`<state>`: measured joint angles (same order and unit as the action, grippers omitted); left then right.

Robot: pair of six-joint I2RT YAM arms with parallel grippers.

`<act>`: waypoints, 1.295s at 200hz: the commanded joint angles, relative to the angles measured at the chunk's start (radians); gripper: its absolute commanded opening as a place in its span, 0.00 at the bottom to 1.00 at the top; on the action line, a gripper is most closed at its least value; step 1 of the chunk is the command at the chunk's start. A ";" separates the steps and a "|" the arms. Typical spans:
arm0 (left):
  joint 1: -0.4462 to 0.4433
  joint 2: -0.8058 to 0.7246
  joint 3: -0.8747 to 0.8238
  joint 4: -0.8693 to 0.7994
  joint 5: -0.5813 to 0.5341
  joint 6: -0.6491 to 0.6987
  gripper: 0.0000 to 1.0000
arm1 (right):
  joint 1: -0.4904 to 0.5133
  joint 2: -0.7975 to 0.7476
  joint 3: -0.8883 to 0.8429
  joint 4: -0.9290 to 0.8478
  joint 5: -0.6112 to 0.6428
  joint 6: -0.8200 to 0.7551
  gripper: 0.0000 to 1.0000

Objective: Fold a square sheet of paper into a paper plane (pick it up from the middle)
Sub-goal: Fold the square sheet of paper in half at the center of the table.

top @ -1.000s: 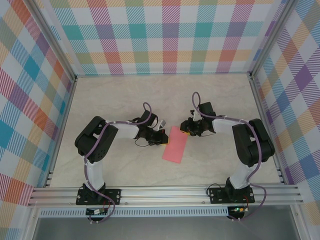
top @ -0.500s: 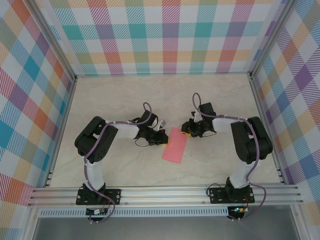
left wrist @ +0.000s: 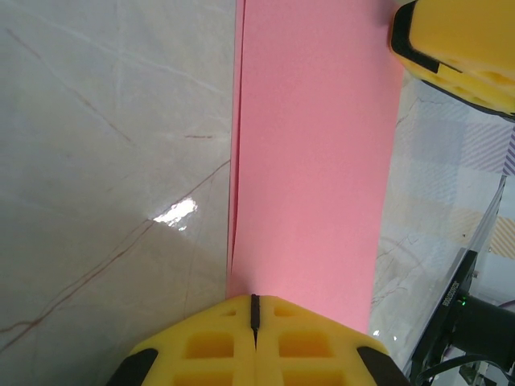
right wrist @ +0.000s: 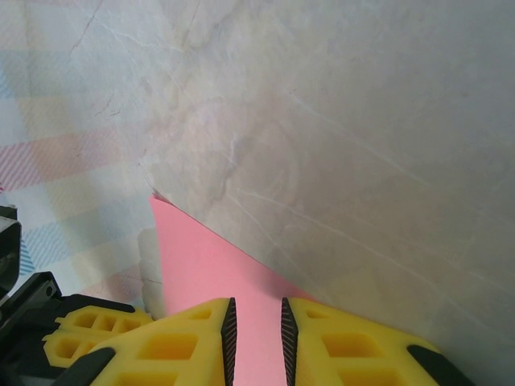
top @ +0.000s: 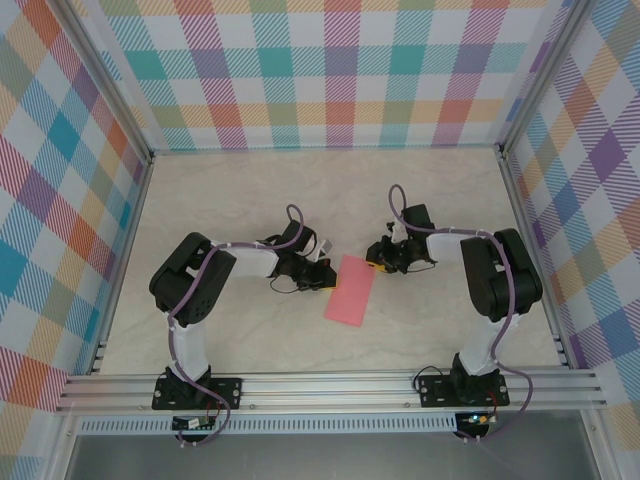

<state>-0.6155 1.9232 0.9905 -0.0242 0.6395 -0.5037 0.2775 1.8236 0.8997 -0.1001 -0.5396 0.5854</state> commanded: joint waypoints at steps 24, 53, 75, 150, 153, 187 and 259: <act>-0.012 0.030 -0.034 -0.128 -0.125 0.014 0.00 | 0.000 -0.062 0.031 -0.026 -0.036 -0.021 0.25; -0.012 0.030 -0.030 -0.125 -0.123 0.013 0.00 | -0.005 -0.036 0.052 -0.040 -0.019 -0.029 0.25; -0.012 0.028 -0.030 -0.134 -0.118 0.018 0.00 | -0.004 -0.006 0.061 -0.036 -0.014 -0.026 0.25; -0.012 0.027 -0.036 -0.130 -0.122 0.017 0.00 | -0.007 0.056 0.032 0.011 -0.006 -0.027 0.24; -0.012 0.027 -0.036 -0.129 -0.122 0.017 0.00 | -0.007 0.056 0.030 0.013 -0.003 -0.027 0.24; -0.012 0.025 -0.033 -0.134 -0.125 0.016 0.00 | -0.008 -0.018 -0.010 0.055 -0.032 -0.008 0.25; -0.012 0.023 -0.032 -0.132 -0.129 0.010 0.00 | 0.036 -0.313 -0.220 0.044 -0.091 0.067 0.27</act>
<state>-0.6178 1.9209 0.9913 -0.0261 0.6331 -0.5037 0.2787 1.5822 0.7570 -0.0505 -0.5892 0.6136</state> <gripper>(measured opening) 0.045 0.268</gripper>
